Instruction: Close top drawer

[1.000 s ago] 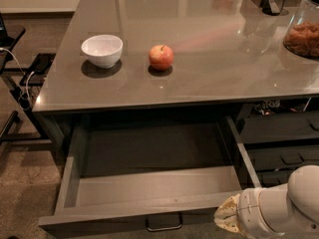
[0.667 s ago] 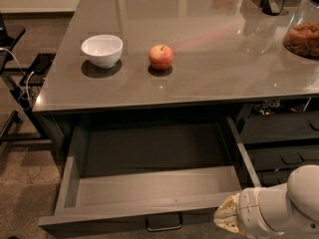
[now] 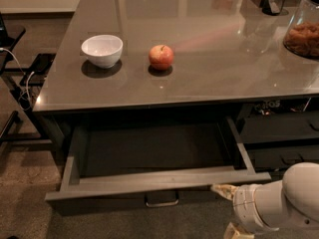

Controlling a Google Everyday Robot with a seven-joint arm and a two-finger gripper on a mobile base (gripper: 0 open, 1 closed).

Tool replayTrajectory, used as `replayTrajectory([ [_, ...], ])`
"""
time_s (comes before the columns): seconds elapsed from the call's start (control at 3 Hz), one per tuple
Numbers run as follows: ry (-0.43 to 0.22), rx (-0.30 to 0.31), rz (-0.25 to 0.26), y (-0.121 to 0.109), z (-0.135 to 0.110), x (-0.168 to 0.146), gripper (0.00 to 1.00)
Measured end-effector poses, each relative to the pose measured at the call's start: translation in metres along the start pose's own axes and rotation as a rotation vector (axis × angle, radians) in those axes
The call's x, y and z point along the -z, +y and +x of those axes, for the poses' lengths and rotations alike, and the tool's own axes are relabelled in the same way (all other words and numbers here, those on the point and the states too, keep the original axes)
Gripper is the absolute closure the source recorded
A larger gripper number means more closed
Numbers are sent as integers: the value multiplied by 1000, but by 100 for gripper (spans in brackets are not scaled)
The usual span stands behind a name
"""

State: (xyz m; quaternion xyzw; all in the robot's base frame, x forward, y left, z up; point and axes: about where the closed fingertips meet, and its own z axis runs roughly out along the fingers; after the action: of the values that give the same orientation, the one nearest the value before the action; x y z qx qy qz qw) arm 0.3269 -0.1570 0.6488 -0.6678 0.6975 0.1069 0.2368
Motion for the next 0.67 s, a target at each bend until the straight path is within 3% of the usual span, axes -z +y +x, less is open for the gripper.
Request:
replayTrajectory([
  [0.67,-36,100,106,-94,-35,-29,60],
])
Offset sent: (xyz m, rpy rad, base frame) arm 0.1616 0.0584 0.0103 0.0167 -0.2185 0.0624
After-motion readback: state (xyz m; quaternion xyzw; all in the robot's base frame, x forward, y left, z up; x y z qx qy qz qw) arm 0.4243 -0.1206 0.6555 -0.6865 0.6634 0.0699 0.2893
